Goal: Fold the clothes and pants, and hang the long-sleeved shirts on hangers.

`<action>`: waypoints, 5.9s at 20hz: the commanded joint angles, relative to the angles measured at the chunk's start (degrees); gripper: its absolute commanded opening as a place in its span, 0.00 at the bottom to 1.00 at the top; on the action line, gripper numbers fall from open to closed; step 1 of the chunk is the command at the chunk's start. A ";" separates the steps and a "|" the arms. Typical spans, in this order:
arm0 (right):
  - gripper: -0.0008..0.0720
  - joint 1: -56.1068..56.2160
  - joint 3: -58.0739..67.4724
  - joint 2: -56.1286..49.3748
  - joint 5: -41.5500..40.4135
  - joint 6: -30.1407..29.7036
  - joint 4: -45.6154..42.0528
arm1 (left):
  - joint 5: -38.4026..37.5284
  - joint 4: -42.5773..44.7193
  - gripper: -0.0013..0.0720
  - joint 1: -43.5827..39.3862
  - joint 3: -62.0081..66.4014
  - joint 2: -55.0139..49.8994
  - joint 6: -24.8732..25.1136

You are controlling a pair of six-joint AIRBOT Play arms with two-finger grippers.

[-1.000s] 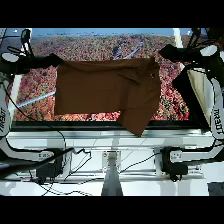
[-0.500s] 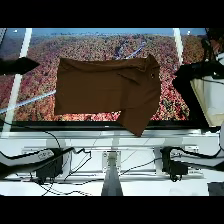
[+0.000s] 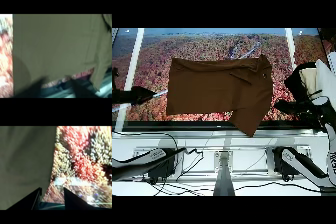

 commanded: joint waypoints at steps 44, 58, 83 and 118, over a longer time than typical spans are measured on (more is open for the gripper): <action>0.03 6.27 30.56 6.99 6.82 -14.88 20.70 | 19.52 -11.82 0.03 -13.53 18.10 10.82 5.53; 0.03 6.67 59.69 28.61 -6.40 -13.49 16.63 | 56.81 -2.19 0.03 -6.51 27.17 44.65 5.46; 0.03 10.32 58.75 -38.86 14.32 1.66 0.68 | 31.50 6.23 0.03 -24.90 27.19 -21.27 6.45; 0.59 11.54 -11.89 -1.01 3.50 3.48 11.21 | 17.29 13.18 0.86 -3.72 -16.11 7.45 -14.47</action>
